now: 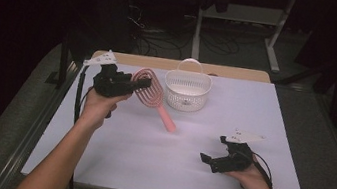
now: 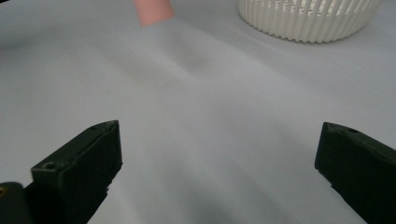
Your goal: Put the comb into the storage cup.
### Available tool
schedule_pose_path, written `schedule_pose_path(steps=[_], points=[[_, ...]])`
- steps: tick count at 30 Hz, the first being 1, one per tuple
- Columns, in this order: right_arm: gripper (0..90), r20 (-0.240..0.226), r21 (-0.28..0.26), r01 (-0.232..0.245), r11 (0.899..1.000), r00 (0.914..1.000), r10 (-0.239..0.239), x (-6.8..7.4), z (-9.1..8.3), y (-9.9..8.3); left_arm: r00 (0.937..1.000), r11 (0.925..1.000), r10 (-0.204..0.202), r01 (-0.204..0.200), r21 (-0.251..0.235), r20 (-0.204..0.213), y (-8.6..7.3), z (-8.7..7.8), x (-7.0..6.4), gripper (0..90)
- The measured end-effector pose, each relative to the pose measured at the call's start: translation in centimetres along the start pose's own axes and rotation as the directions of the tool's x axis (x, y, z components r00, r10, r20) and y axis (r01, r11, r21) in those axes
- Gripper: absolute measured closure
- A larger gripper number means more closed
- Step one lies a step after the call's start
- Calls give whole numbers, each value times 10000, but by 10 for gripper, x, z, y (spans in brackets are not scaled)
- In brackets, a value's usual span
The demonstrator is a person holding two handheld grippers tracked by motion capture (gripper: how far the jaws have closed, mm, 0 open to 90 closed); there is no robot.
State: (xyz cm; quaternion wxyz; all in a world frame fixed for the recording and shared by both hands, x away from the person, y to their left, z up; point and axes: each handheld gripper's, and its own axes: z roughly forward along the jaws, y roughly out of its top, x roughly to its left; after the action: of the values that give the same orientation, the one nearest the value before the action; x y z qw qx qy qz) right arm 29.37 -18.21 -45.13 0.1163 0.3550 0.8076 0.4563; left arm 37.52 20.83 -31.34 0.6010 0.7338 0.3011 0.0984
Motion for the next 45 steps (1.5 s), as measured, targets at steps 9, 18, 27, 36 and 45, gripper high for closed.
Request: schedule_pose_path(steps=[9,18,27,36,45], points=[[3,112,-361,-320,9988,9994,325,-6,-12,-13,9995,9992,304,-303,-272,29,28,3,-2,661],[3,156,-419,-359,9985,9992,365,-9,-14,-15,9989,9978,420,-409,-527,190,53,10,-1,661],[3,156,-389,-284,9988,9995,290,-8,-14,-15,9982,9966,518,-497,-652,307,69,17,1,661],[3,155,-356,-294,9989,9994,300,-8,-13,-14,9987,9951,457,-434,-886,243,81,28,4,661],[3,175,-322,-272,9991,9995,278,-7,-13,-14,9992,9935,395,-380,-1069,112,90,47,10,661]])
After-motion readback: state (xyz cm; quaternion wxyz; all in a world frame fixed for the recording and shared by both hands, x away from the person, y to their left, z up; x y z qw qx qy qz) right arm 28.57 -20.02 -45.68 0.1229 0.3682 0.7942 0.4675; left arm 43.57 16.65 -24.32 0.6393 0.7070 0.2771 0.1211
